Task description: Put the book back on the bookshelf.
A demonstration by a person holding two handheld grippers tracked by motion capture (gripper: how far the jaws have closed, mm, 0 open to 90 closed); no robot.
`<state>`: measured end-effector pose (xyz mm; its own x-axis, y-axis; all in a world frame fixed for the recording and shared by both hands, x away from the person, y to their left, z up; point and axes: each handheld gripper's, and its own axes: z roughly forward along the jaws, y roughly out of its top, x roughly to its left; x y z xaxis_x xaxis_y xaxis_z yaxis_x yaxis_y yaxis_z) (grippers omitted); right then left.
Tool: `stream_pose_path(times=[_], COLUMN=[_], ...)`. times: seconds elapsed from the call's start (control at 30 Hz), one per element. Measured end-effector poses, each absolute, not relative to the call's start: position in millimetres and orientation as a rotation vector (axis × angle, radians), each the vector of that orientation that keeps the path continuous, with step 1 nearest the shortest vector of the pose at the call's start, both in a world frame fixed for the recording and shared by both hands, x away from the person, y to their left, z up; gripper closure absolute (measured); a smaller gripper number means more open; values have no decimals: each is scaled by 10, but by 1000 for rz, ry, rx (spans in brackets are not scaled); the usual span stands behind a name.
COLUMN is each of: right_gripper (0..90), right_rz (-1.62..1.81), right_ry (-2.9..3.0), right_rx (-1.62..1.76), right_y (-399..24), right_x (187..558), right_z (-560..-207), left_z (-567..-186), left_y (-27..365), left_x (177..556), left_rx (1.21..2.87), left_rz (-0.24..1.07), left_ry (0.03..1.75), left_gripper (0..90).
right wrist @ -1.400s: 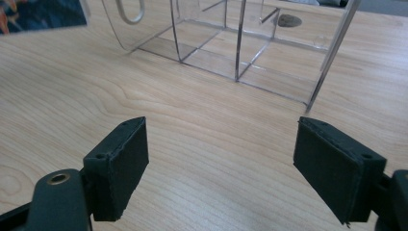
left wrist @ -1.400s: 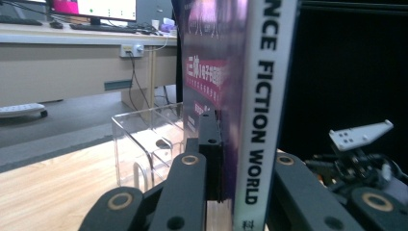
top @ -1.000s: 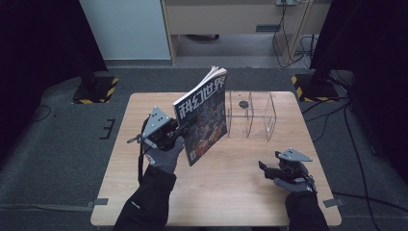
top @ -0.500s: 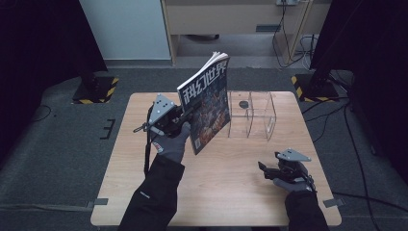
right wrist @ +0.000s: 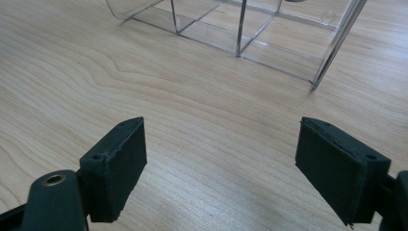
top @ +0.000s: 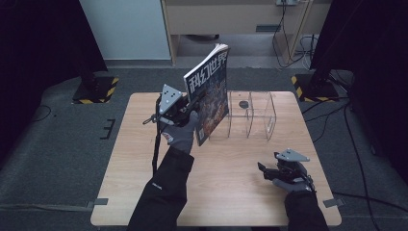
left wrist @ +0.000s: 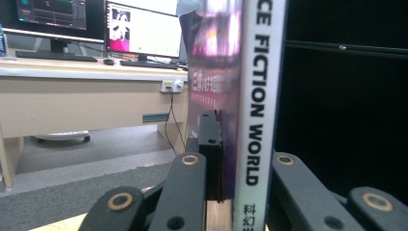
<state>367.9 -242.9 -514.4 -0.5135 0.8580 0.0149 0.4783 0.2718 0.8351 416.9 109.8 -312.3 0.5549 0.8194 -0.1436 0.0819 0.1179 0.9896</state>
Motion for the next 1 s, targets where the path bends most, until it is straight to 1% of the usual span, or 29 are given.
stream_pose_path(times=[0.3,1.0], right_gripper=[181,184], right_rz=[1136,1139], right_ry=[2114,2121], right_rx=[1203,1199], right_y=[-2438,-2446], right_x=[3685,3690], right_z=[-5152,-5159], left_z=[-3160,-3470], left_y=[1057,873], left_x=[4365,4831], left_rx=[1333,1291], left_rz=[648,657], left_ry=[904,985], left_gripper=[824,823])
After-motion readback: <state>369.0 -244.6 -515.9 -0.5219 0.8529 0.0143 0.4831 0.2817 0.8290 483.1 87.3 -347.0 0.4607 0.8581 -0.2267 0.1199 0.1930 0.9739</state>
